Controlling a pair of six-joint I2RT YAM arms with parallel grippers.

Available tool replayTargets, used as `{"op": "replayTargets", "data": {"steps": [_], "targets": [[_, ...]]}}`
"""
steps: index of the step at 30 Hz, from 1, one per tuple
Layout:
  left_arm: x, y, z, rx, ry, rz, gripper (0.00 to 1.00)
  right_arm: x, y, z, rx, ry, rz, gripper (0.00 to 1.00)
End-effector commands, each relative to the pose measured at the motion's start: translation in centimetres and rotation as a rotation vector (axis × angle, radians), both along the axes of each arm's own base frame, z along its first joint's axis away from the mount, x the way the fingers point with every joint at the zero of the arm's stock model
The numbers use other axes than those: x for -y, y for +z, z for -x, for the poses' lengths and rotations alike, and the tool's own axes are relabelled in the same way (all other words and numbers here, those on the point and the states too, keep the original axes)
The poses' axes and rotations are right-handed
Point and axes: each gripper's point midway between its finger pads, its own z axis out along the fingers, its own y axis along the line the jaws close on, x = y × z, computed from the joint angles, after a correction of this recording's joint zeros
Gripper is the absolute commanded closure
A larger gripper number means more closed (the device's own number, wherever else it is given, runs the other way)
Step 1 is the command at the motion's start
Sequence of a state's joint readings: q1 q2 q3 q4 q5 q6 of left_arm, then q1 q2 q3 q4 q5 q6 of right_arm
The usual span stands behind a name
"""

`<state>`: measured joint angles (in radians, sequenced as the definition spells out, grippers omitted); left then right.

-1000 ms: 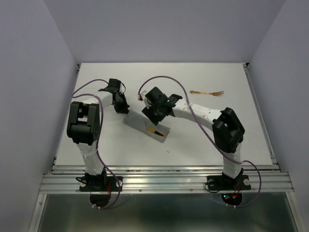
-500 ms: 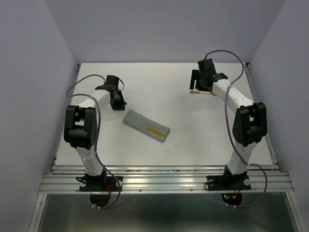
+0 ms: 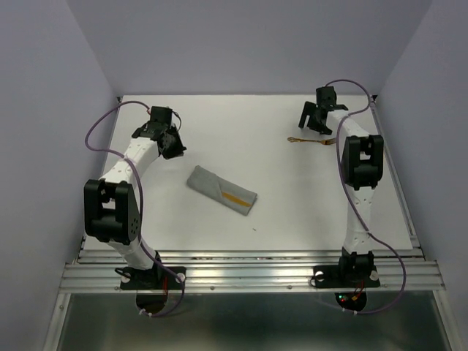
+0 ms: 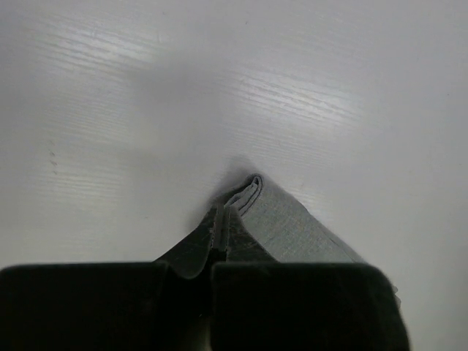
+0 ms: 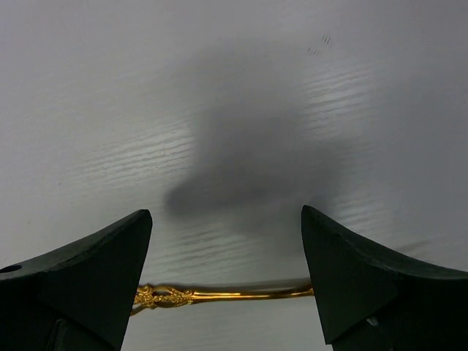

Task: Fold the napkin into a case and place the utensils inside
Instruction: Move the fork to the corner of the board.

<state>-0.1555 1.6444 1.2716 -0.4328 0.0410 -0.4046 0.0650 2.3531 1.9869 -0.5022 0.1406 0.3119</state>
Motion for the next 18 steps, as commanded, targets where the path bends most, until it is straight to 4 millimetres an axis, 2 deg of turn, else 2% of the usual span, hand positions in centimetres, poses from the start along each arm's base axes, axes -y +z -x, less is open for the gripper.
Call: {"op": "replayTargets", "data": {"steps": [1,3,4,5,6,7,8,9,10,11,12,13,15,18], "targets": [[-0.3,1.3,1.2,0.022,-0.009,-0.002,0.99,-1.7,-0.2,-1.0,0.01,0.096,-0.057,0.11],[-0.1,1.8,1.4,0.029,-0.017,0.007,0.99,-1.3,-1.6,-0.2,-0.028,0.089,-0.071,0.11],[-0.1,1.9,1.5,0.03,-0.014,0.006,0.99,-1.6,-1.6,0.1,-0.031,0.094,-0.084,0.11],[-0.1,2.1,1.5,0.033,-0.014,0.005,0.99,-2.2,-2.9,1.6,-0.073,0.104,-0.123,0.11],[-0.1,2.3,1.5,0.038,-0.013,0.005,0.99,-2.9,-3.1,2.4,-0.087,0.117,-0.158,0.11],[-0.1,2.4,1.5,0.038,-0.013,0.005,0.99,-3.2,-1.9,3.0,-0.07,0.117,-0.181,0.11],[-0.1,2.5,1.5,0.04,-0.012,0.006,0.99,-3.6,-3.8,4.9,-0.1,0.107,-0.214,0.11],[0.0,2.7,1.4,0.044,-0.014,0.008,0.99,-4.2,-2.1,5.4,-0.064,0.125,-0.248,0.11],[0.0,2.6,1.4,0.042,-0.016,0.01,0.99,-4.3,-2.1,5.8,-0.048,0.117,-0.26,0.12],[0.3,2.6,1.3,0.04,-0.021,0.015,0.99,-4.4,-2.2,6.6,-0.05,0.101,-0.279,0.12],[0.5,2.6,1.3,0.04,-0.029,0.015,0.99,-4.4,-3.8,8.7,-0.095,0.092,-0.289,0.12],[0.7,2.5,1.3,0.038,-0.037,0.017,0.99,-4.5,-2.9,8.9,-0.066,0.089,-0.299,0.12],[1.6,2.5,1.3,0.041,-0.066,0.008,0.99,-4.8,-3.9,10.9,-0.097,0.096,-0.321,0.12],[2.3,2.6,1.1,0.043,-0.081,0.004,0.99,-4.8,-3.9,11.9,-0.097,0.094,-0.321,0.12]]}}
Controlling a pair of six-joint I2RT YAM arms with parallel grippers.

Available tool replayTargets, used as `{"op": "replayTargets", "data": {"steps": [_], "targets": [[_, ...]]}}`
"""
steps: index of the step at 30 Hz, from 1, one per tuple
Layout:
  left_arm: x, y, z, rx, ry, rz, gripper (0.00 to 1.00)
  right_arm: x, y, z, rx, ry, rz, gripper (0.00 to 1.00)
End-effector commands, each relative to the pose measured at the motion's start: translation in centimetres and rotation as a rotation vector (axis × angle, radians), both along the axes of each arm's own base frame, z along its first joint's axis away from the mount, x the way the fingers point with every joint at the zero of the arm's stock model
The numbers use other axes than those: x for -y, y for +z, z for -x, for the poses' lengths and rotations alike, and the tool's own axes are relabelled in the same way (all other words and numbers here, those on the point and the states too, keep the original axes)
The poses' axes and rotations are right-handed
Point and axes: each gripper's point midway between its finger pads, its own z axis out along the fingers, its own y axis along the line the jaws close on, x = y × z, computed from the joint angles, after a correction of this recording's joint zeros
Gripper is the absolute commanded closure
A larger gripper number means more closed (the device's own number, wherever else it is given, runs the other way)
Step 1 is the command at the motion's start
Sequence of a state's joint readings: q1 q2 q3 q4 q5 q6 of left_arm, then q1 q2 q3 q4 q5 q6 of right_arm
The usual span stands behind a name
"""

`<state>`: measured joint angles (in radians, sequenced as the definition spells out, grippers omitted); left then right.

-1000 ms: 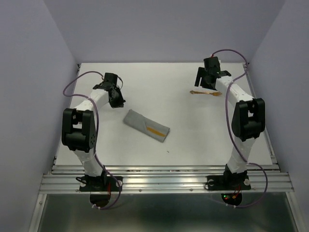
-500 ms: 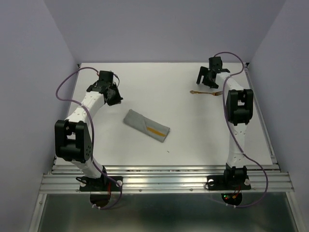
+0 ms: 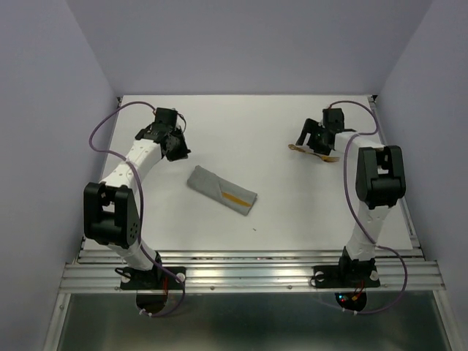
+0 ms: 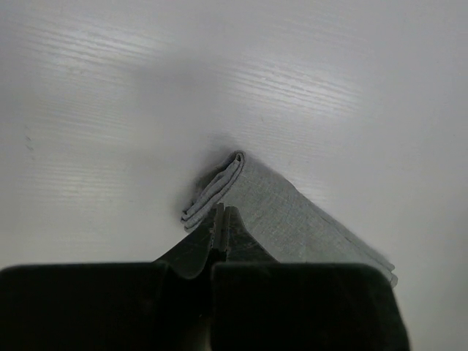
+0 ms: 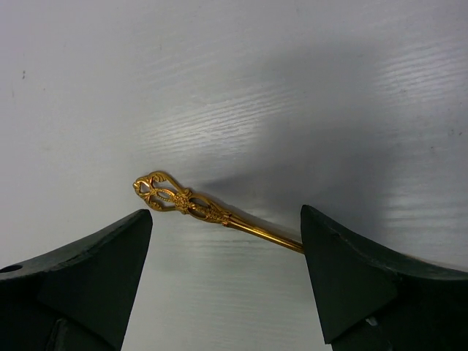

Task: Fold the napkin into a case and place the utensils inside
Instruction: Move the fork to the corner of the board.

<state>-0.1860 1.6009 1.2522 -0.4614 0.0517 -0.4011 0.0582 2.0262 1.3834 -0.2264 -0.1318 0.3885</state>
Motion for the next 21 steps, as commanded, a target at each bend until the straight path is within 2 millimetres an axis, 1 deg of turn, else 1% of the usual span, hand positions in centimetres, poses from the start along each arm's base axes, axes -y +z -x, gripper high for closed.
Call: {"op": "replayTargets", "data": {"steps": [1,2,3,4,5,6,7,10,11,12,13,15,16,17,19,20,21], "targets": [[1.7,1.9,-0.3,0.046,-0.051,-0.003,0.99,-0.6,-3.1,3.3,-0.099,-0.009,-0.058,0.13],[2.0,2.0,-0.3,0.048,-0.055,-0.002,0.99,-0.5,-3.2,3.6,-0.105,-0.012,-0.054,0.13],[2.2,2.2,-0.5,0.051,-0.056,-0.004,0.99,-0.4,-2.8,3.8,-0.099,-0.012,-0.053,0.13],[2.5,2.1,-0.4,0.048,-0.063,-0.009,0.99,-0.2,-3.3,4.6,-0.115,-0.019,-0.042,0.13],[2.6,2.2,-0.5,0.05,-0.064,-0.01,0.99,-0.4,-2.8,4.9,-0.105,-0.013,-0.035,0.14],[2.7,2.1,-0.4,0.047,-0.067,-0.012,0.99,-0.3,-3.3,5.4,-0.121,-0.017,-0.029,0.14],[2.8,2.0,-0.5,0.047,-0.067,-0.013,0.99,-0.4,-3.4,6.3,-0.131,-0.017,-0.016,0.14],[3.0,1.8,-0.5,0.04,-0.071,-0.014,0.99,-0.4,-3.3,7.5,-0.137,-0.016,-0.001,0.14],[3.1,1.6,-0.5,0.035,-0.072,-0.015,0.99,-0.7,-3.0,7.9,-0.134,-0.013,0.009,0.14],[3.2,1.6,-0.5,0.034,-0.078,-0.016,0.99,-0.5,-3.4,8.6,-0.151,-0.018,0.018,0.14],[3.3,1.6,-0.5,0.034,-0.079,-0.017,0.99,-0.8,-3.3,9.0,-0.154,-0.007,0.029,0.14],[3.6,1.4,-0.5,0.029,-0.083,-0.015,1.0,-1.1,-3.4,9.9,-0.169,-0.002,0.07,0.17],[3.7,1.4,-0.5,0.03,-0.086,-0.015,1.0,-0.9,-3.4,10.1,-0.171,-0.01,0.099,0.18],[3.8,1.3,-0.5,0.028,-0.087,-0.017,1.0,-1.6,-3.5,10.7,-0.185,0.008,0.115,0.21],[3.9,1.2,-0.5,0.025,-0.091,-0.016,1.0,-1.3,-3.7,11.2,-0.195,-0.005,0.182,0.21],[3.9,1.2,-0.5,0.026,-0.09,-0.015,1.0,-1.8,-4.0,12.0,-0.217,0.011,0.203,0.21],[4.0,1.1,-0.4,0.023,-0.093,-0.017,1.0,-1.8,-4.1,12.3,-0.226,0.011,0.22,0.2]]}}
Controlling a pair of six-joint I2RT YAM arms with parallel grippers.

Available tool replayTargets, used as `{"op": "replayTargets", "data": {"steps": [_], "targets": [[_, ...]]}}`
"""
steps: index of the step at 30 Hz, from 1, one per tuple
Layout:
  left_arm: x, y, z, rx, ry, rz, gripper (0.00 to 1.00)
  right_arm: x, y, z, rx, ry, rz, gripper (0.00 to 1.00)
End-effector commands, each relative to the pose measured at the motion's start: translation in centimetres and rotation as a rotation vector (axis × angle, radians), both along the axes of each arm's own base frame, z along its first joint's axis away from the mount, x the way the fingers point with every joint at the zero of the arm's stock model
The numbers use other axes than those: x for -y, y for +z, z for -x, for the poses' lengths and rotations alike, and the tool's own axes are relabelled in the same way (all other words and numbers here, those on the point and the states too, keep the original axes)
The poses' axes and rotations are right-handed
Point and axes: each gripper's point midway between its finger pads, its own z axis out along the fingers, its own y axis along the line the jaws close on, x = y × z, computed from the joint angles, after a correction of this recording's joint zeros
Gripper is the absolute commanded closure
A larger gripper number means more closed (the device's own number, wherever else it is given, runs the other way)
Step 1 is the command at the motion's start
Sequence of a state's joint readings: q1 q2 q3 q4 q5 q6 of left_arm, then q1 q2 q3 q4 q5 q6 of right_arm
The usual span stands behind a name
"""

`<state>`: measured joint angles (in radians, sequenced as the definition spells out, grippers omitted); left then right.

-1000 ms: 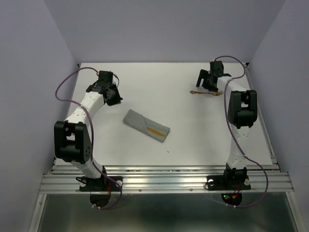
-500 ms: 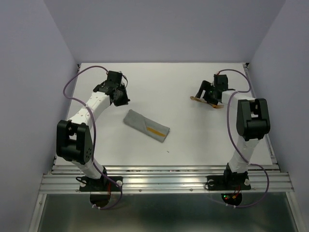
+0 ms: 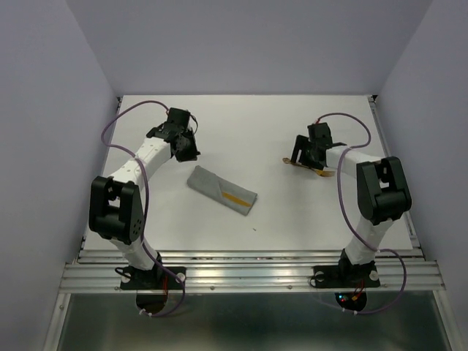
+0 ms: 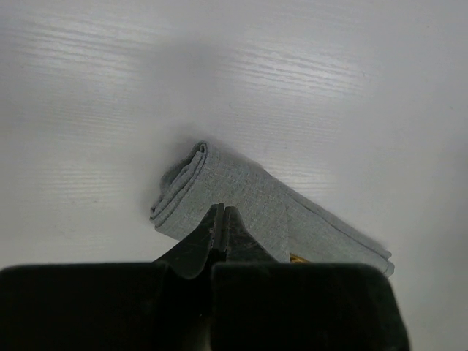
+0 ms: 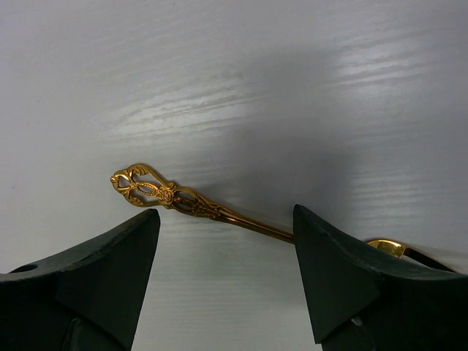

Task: Fold the napkin into a case and place the utensils inside
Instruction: Move the fork to the corner of the board.

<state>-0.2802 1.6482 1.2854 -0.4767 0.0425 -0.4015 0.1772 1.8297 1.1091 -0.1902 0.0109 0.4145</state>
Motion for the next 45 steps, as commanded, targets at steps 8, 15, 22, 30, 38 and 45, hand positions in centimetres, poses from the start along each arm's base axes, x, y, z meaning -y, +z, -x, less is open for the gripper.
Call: {"op": "replayTargets", "data": {"steps": [8,15,22,30,38,45], "targets": [[0.2,1.7,-0.7,0.05,-0.005,-0.007,1.0,-1.1,-3.1,8.7,-0.227,0.072,0.076,0.08],[0.8,1.1,-0.7,0.044,-0.017,0.002,1.0,-1.4,-2.6,11.1,-0.266,0.102,0.077,0.08],[1.1,0.7,-0.6,0.039,-0.021,0.006,1.0,-0.1,-0.1,10.8,-0.159,0.062,0.117,0.07],[1.2,0.4,-0.5,0.034,-0.026,0.005,1.0,-0.6,-1.2,12.2,-0.255,0.16,0.139,0.1],[1.7,0.4,-0.8,0.034,-0.032,0.011,1.0,0.2,-1.2,12.4,-0.271,0.173,0.238,0.18],[2.0,0.2,-0.7,0.027,-0.037,0.012,1.0,-0.3,-3.6,12.9,-0.354,0.204,0.262,0.33]]}}
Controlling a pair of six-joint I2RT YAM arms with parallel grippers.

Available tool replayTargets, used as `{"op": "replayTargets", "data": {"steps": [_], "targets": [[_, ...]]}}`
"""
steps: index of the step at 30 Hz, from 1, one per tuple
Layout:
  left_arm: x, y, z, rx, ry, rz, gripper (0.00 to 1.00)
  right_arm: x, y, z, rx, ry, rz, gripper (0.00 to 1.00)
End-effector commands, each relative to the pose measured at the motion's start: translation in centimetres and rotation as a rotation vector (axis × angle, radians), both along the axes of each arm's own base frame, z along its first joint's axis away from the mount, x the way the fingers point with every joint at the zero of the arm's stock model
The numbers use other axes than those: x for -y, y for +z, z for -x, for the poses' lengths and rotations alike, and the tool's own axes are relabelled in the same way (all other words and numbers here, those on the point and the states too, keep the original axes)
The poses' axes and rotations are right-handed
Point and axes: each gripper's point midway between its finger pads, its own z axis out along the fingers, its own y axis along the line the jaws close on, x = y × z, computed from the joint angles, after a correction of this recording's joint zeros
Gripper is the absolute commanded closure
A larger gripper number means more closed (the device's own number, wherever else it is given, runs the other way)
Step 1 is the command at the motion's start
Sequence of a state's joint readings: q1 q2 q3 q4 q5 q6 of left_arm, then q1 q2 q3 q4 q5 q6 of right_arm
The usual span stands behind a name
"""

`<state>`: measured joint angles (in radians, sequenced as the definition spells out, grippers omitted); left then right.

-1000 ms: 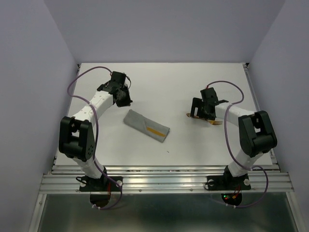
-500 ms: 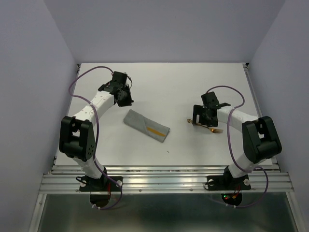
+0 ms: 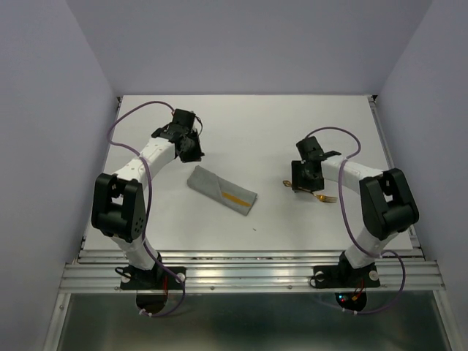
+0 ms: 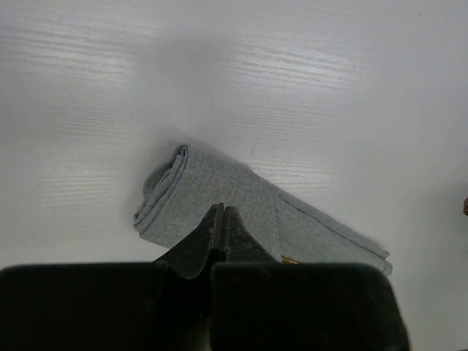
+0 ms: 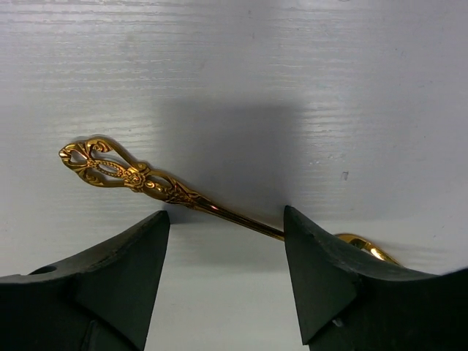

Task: Fold the napkin into a case and place the utensils inside
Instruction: Move the fork to the corner of the board, then pick up the fork from the center of the board.

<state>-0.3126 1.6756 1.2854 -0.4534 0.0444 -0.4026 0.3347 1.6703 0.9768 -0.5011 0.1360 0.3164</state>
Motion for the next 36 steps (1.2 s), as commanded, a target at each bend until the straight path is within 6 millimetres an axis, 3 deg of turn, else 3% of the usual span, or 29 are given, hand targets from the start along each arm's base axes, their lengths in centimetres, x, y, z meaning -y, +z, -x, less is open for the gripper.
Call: {"op": "replayTargets", "data": {"steps": [1,8,15,17,20,25,27,30,36], "targets": [[0.6,1.1,-0.7,0.035,-0.004,0.012,1.0,0.2,-2.5,1.7,-0.118,0.015,0.04,0.36],[0.1,1.4,-0.5,0.038,0.0,-0.007,1.0,-1.5,-2.7,-0.9,-0.074,0.002,-0.017,0.67],[0.1,1.5,-0.3,0.042,-0.001,-0.009,1.0,-3.5,-0.5,-4.9,0.007,0.003,-0.076,0.71],[-0.1,1.4,-0.3,0.041,0.003,-0.012,1.0,-3.9,-0.4,-5.1,0.004,0.007,-0.094,0.69],[-0.2,1.4,-0.1,0.039,0.008,-0.01,1.0,-3.6,-0.5,-4.4,-0.005,0.022,-0.084,0.44],[-1.2,1.2,-0.1,0.028,0.02,-0.028,1.0,-1.3,-0.8,-2.5,-0.029,0.008,0.009,0.43],[-2.1,0.9,-0.2,0.02,0.034,-0.036,1.0,-0.7,-1.2,-1.5,-0.056,0.006,0.034,0.47],[-3.0,0.8,-0.1,0.017,0.047,-0.044,1.0,-0.3,-1.3,-0.4,-0.08,-0.003,0.041,0.57],[-4.2,0.5,0.1,0.011,0.063,-0.054,1.0,0.7,-1.2,1.6,-0.092,-0.048,0.057,0.57]]}}
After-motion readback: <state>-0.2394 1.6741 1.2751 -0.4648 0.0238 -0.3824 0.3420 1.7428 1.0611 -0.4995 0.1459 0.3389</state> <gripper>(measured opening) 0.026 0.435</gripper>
